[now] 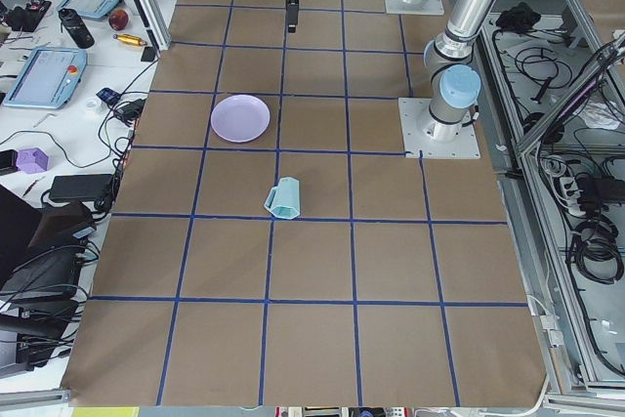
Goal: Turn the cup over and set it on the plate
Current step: 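Move the left gripper away from the white plate toward the mint mug, then lower the left gripper over the mint mug lying on its side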
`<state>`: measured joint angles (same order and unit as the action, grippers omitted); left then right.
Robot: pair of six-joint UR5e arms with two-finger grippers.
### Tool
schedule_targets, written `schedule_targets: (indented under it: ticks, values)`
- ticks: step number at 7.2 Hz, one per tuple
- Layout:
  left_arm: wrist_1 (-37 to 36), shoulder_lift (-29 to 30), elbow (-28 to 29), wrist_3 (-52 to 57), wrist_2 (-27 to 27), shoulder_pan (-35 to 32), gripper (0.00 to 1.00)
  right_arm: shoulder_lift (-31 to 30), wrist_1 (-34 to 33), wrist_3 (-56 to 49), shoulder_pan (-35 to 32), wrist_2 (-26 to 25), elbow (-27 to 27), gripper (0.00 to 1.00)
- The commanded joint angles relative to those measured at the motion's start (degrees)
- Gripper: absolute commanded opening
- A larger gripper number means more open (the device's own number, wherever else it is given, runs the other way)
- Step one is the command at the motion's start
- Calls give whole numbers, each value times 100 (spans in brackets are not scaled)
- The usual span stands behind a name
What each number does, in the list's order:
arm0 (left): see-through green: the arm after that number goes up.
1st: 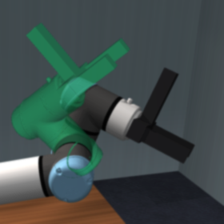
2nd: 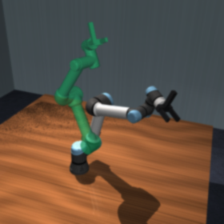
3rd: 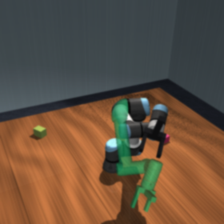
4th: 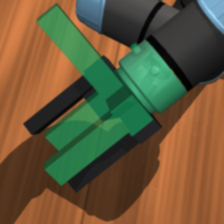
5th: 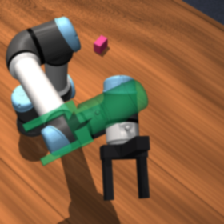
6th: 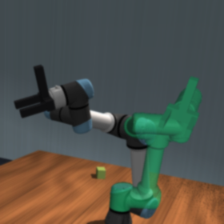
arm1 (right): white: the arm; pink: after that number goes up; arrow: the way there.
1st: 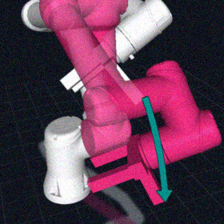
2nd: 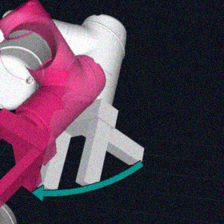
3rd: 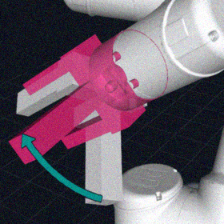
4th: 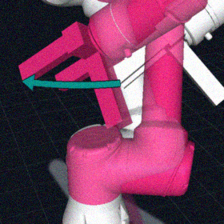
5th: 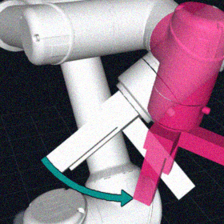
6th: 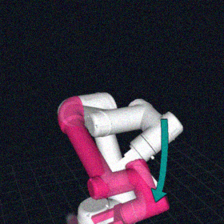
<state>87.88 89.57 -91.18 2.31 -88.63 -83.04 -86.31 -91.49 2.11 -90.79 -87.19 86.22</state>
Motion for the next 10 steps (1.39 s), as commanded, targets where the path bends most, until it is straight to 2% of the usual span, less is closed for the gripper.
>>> schedule_targets:
  ticks: [1, 2, 6, 9, 10]
  values:
    - [176, 235, -144, 1344, -22, 1066, 100, 0, 0, 0, 0, 0, 0, 100]
    - [185, 341, -163, 1821, -31, 1497, 100, 0, 0, 0, 0, 0, 0, 100]
    - [-24, 867, -75, 3711, -84, 2474, 100, 0, 0, 0, 0, 0, 0, 100]
    - [-594, 1324, -23, 4680, -119, 3082, 100, 0, 0, 0, 0, 0, 0, 100]
    - [-588, 1526, 178, 4935, -93, 3240, 100, 0, 0, 0, 0, 0, 0, 100]
